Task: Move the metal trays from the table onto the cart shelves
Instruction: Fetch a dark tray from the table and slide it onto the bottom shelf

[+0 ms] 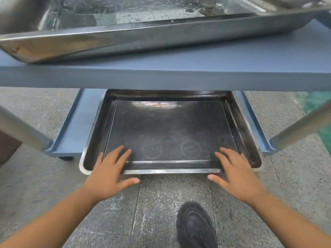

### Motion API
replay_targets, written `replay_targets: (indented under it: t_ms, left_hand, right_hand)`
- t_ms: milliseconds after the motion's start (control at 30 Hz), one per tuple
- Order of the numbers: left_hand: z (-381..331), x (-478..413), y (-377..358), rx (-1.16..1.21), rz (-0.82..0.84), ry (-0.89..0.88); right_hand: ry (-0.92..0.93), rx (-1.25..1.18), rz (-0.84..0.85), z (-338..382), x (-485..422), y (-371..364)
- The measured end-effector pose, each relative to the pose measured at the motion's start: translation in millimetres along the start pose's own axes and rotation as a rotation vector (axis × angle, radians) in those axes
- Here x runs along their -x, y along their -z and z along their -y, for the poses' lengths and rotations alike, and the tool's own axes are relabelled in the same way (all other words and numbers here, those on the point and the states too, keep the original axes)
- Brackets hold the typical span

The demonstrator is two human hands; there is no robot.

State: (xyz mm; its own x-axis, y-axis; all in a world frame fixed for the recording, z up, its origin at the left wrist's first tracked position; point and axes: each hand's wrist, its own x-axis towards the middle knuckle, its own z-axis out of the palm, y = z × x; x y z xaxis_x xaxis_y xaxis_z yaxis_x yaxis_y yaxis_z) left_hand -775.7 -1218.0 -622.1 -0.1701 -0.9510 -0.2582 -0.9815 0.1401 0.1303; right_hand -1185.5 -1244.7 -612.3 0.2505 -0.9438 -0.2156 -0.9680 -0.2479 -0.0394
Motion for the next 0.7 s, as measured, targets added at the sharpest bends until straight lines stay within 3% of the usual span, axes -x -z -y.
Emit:
replay_targets:
  t_ms: [133, 700]
  left_hand:
    - [-7.6, -5.1, 0.4, -0.073, 0.104, 0.033]
    - [-19.4, -56.4, 0.5, -0.009, 0.055, 0.156]
  right_hand:
    - [0.010, 0.033, 0.064, 9.0, -3.5, -11.2]
    - [-0.082, -0.060, 0.014, -5.9, -66.0, -2.4]
